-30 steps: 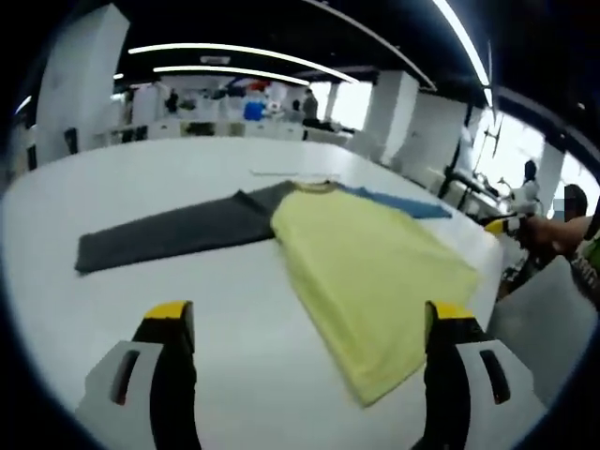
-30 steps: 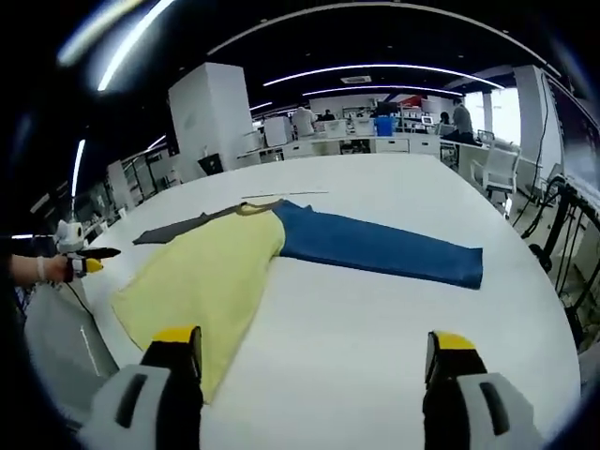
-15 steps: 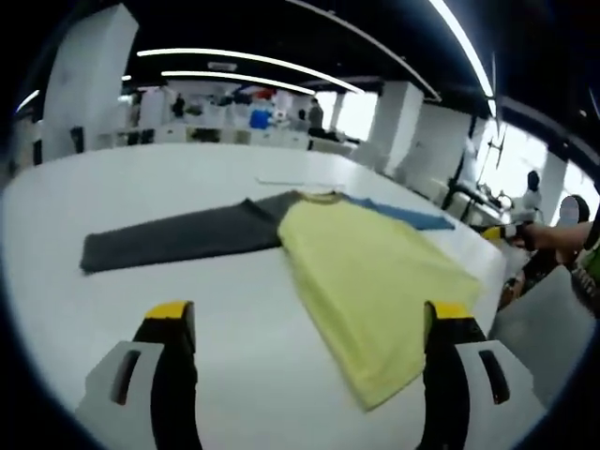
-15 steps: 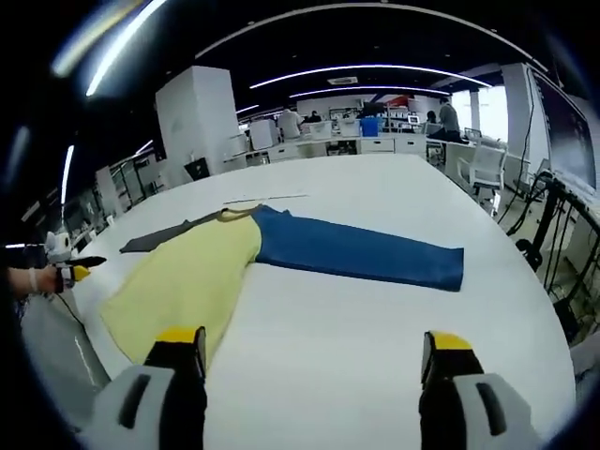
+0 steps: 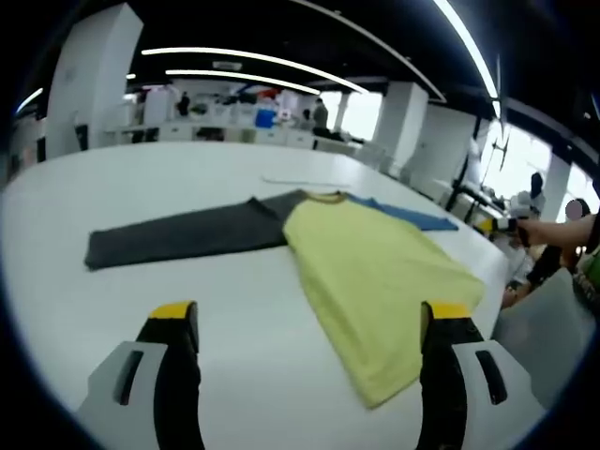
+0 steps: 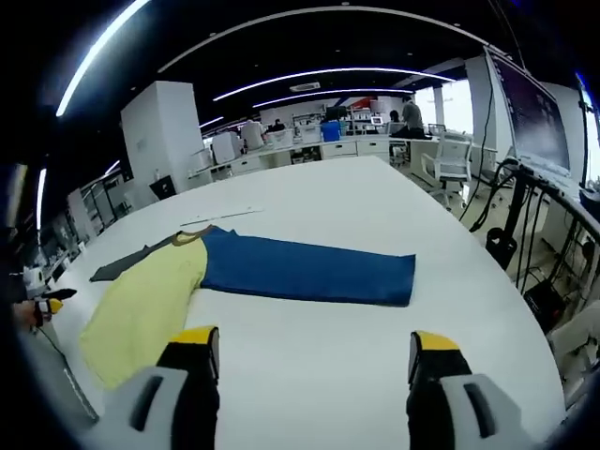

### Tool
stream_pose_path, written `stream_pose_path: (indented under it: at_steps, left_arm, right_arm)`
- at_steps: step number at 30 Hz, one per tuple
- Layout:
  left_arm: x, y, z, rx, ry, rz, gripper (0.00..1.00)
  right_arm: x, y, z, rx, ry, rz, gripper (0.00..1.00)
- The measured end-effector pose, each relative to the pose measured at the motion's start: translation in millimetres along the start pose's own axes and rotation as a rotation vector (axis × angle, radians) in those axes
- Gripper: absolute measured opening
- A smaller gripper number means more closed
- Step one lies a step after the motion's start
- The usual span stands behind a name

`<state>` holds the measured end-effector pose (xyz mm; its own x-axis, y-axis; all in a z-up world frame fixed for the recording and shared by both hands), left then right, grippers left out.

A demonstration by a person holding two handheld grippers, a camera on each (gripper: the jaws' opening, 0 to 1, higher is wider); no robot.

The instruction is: Fold the garment on the visible template until the final outline fits inside the template.

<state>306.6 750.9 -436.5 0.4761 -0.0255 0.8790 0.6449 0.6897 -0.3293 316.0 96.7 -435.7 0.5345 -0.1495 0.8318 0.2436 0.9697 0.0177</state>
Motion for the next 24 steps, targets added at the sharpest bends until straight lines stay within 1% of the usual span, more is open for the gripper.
stream_pose_path:
  at_steps: [1,3,4,5,6,9,11,13,14,16,18,23,24]
  left_arm:
    - [-0.4,-0.1,-0.3,0.000,0.003,0.001,0.93]
    - [-0.1,-0.5,-1.0,-0.001,0.003,0.003,0.92]
    - [0.2,-0.6,-1.1,0.003,0.005,-0.001,0.92]
    - [0.3,-0.4,-1.0,0.004,0.005,-0.003,0.91]
    - [0.2,0.1,-0.7,0.006,0.003,-0.001,0.91]
    - [-0.4,0.3,0.4,0.016,0.004,0.005,0.89]
    - [-0.3,0.7,1.2,0.020,0.001,0.012,0.87]
    - [-0.7,2.2,1.8,0.027,0.003,0.012,0.87]
    - [-1.0,2.6,1.9,0.029,0.004,0.010,0.87]
    - [-2.4,3.1,1.7,0.031,0.010,0.018,0.87]
    - [-3.2,4.4,1.0,0.028,0.014,0.018,0.87]
    - [-4.2,3.2,1.6,0.026,0.026,0.020,0.86]
    - [-4.2,2.9,1.5,0.027,0.025,0.020,0.86]
  right_arm:
    - [1.9,-2.4,-2.6,-0.001,-0.005,-0.009,0.76]
    - [3.5,-3.0,-5.7,-0.025,-0.008,-0.025,0.74]
    - [3.7,-6.7,-9.3,-0.063,0.001,0.012,0.72]
    - [4.7,-8.0,-11.9,-0.071,0.002,0.024,0.70]
    - [6.5,-9.1,-14.8,-0.076,0.001,0.022,0.64]
    - [15.5,-16.0,-27.1,-0.103,-0.002,-0.006,0.53]
    - [17.5,-15.0,-33.0,-0.119,0.002,-0.015,0.52]
    - [19.1,-14.8,-39.9,-0.130,0.010,-0.018,0.48]
    - [20.1,-17.8,-45.0,-0.137,0.017,-0.010,0.45]
    - [20.9,-17.0,-50.5,-0.146,0.025,0.010,0.43]
    - [20.3,-16.2,-54.2,-0.141,0.037,-0.001,0.42]
    - [17.3,-18.5,-63.4,-0.168,0.056,-0.012,0.37]
    - [19.0,-21.8,-70.7,-0.165,0.059,-0.032,0.36]
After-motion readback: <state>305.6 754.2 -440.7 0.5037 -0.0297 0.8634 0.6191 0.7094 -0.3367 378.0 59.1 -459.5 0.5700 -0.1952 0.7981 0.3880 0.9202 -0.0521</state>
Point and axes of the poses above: the point that each gripper's makers call its tool centre point, and the gripper's own axes: z roughly backward along the fingers, y roughly to its left, x roughly out of its top, the point moved 8 cm from there along z, roughly backward along the fingers, and after that the axes turned 15 degrees about -x, right-handed, at the moved point
